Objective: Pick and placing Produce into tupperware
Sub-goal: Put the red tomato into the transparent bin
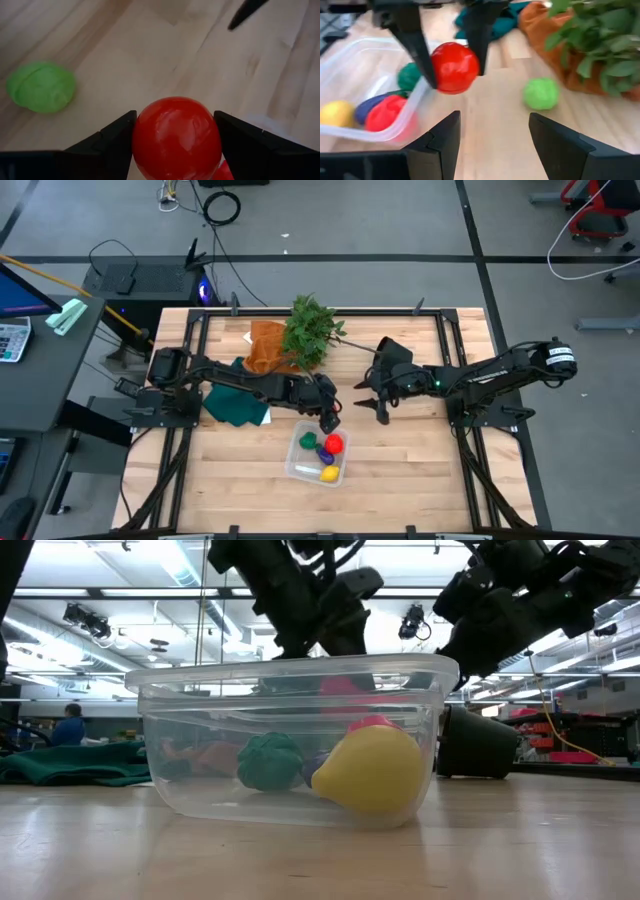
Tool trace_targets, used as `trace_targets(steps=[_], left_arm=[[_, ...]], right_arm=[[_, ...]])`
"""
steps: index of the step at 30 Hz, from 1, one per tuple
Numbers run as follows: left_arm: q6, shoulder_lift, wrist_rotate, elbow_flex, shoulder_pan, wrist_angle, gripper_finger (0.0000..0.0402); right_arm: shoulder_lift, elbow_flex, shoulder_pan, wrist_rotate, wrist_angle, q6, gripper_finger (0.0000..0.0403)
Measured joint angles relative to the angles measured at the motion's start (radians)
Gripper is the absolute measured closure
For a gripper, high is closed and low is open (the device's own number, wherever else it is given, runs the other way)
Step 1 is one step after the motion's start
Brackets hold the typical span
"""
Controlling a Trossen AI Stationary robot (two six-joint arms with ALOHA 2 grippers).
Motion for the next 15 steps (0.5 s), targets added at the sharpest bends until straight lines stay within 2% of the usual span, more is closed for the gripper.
trace_targets(steps=[7,15], left_arm=[[-0.024,-0.001,0.0,0.0,-0.034,-0.006,0.0132],[-0.063,-0.001,-0.002,0.0,-0.078,-0.004,0.0142]], right_arm=[[-0.062,0.0,0.026,-0.113,-0.001,0.008,0.0208],[-0.171,0.0,0.118,-0.133,-0.054,0.023,0.0208]])
